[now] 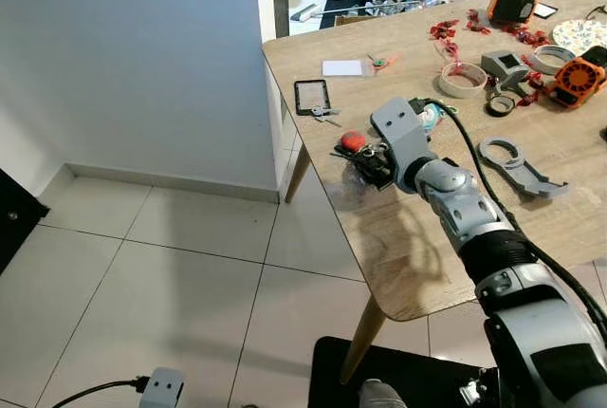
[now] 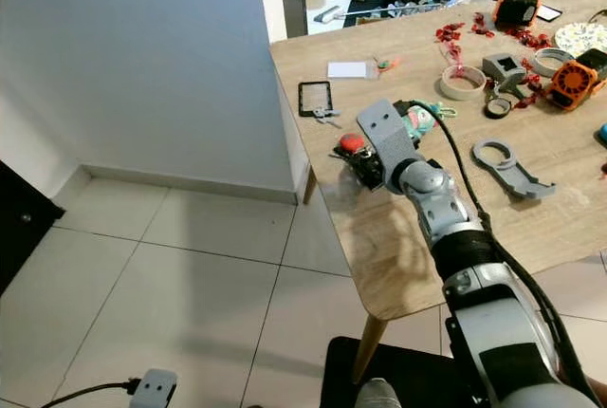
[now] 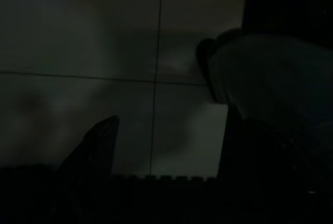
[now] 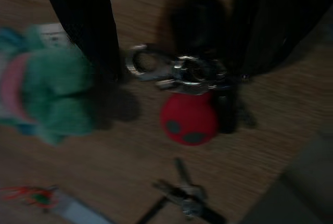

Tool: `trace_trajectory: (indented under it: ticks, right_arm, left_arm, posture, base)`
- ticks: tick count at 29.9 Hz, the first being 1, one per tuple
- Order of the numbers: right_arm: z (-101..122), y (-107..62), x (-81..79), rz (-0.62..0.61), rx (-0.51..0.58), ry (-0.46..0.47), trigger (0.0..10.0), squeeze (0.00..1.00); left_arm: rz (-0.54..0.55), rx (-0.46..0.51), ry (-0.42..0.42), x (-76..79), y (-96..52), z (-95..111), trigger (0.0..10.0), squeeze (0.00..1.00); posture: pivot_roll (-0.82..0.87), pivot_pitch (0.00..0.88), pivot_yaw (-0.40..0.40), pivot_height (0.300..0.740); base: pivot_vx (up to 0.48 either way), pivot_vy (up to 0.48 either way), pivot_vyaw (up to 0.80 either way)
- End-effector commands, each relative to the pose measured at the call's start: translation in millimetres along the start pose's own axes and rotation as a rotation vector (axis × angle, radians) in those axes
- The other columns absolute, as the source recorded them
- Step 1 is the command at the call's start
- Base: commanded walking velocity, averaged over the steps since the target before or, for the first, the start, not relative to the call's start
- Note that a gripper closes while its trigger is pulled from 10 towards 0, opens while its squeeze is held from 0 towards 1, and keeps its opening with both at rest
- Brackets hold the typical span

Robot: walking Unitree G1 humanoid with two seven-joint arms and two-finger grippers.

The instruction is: Hang keys on a hook

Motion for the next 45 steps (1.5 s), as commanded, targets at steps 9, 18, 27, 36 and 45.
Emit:
trace_trajectory:
  ticks: [9, 18, 27, 36, 45]
  right_arm:
    - [-6, 5.0, -8.8, 0.078, 0.015, 0.089, 5.1, 0.00]
    - [-19, -2.1, 7.9, 0.082, -0.082, 0.052, 0.0, 0.00]
    - [-8, -14.2, 29.1, 0.154, -0.054, -0.004, 10.0, 0.00]
    - [1, -35.9, 41.7, 0.295, 0.001, -0.089, 10.0, 0.00]
    - [0, -110.5, 70.2, 0.498, 0.023, -0.292, 10.0, 0.00]
  left_arm:
    - [-0.005, -0.037, 0.003, 0.9, -3.6, -18, 10.0, 0.00]
    - [-0.004, -0.046, 0.006, -0.9, -5.3, -22, 10.0, 0.00]
    - [-0.006, -0.043, 0.017, -1.1, -4.8, -19, 10.0, 0.00]
    - [-0.003, -0.038, 0.023, -1.6, -4.1, -16, 10.0, 0.00]
    - [-0.003, -0.041, 0.027, -2.4, -4.0, -15, 10.0, 0.00]
  posture:
    - [-0.14, 0.213, 0.062, 0.740]
    - [-0.14, 0.231, 0.063, 0.740]
    - [-0.14, 0.223, 0.073, 0.740]
    - [-0.14, 0.216, 0.078, 0.740]
    - [-0.15, 0.213, 0.082, 0.740]
  base:
    - [0.000, 0.000, 0.00]
    - [0.000, 0.000, 0.00]
    - [0.000, 0.000, 0.00]
    - [0.000, 0.000, 0.00]
    - [0.000, 0.000, 0.00]
Point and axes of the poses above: a point about 5 cm out from each wrist's last joint towards the gripper, its own y axis pointing out of the wrist towards the gripper, its own z axis along the axis of the wrist's last joint, x = y × z, the point moved 1 cm from there along y, pointing out of the wrist towards the gripper, and after that the axes turned 12 degrees about -y, right-handed, at the moved point
